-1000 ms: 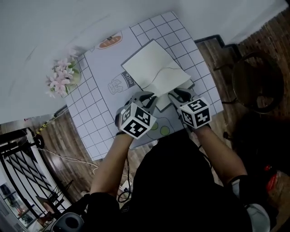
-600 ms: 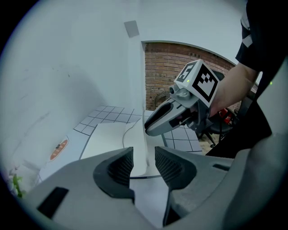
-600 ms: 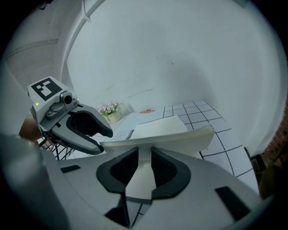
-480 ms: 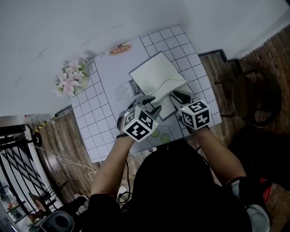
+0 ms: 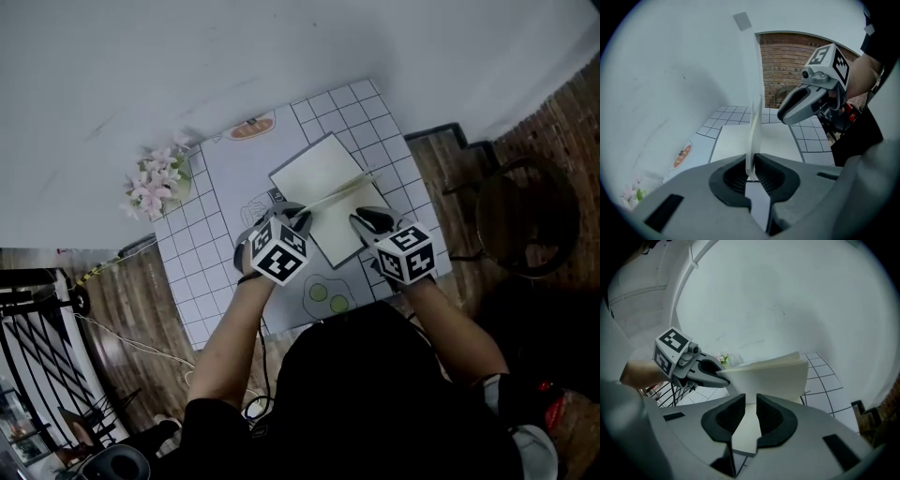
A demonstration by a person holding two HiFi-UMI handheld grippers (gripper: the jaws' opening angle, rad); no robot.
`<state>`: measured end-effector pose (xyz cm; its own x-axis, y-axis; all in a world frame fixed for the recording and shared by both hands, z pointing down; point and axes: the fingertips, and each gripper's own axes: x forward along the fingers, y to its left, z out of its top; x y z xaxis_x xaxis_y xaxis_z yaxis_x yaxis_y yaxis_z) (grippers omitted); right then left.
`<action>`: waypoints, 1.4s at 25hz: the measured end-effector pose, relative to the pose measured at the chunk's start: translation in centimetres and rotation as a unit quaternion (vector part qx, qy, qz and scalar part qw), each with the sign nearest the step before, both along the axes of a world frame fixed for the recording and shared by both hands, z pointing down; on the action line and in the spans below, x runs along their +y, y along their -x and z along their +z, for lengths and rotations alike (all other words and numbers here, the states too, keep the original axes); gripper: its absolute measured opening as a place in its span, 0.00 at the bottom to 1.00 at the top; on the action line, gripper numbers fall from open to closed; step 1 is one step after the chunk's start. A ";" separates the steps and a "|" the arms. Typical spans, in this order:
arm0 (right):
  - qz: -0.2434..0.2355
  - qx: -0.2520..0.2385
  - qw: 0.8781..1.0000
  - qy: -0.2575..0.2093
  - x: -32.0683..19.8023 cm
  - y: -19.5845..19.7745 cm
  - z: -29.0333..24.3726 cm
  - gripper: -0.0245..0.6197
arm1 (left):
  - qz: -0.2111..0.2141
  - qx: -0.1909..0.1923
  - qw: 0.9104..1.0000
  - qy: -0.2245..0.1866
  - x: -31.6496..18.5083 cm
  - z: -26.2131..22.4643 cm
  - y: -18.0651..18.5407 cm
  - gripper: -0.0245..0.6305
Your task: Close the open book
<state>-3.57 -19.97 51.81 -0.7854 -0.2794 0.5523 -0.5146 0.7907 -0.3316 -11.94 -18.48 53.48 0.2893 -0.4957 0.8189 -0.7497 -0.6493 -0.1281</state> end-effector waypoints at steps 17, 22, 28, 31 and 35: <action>0.021 0.016 0.999 0.029 0.7 -3.6 2.6 0.14 | -0.096 -0.099 0.989 -0.062 -3.3 1.2 7.6 0.40; 0.035 0.017 0.999 0.025 1.8 -4.2 2.5 0.14 | -0.057 -0.053 0.996 -0.038 -0.6 2.5 3.9 0.41; 0.053 0.025 0.998 0.026 4.8 -5.4 2.8 0.14 | -0.013 -0.003 1.000 -0.022 3.5 3.0 -0.4 0.41; 0.061 0.032 0.997 0.032 6.8 -5.9 3.6 0.14 | 0.010 0.000 1.000 -0.025 5.0 3.2 -1.5 0.41; 0.065 0.043 0.996 0.038 9.5 -6.2 4.9 0.14 | 0.071 -0.035 0.997 -0.025 6.6 4.7 -2.7 0.41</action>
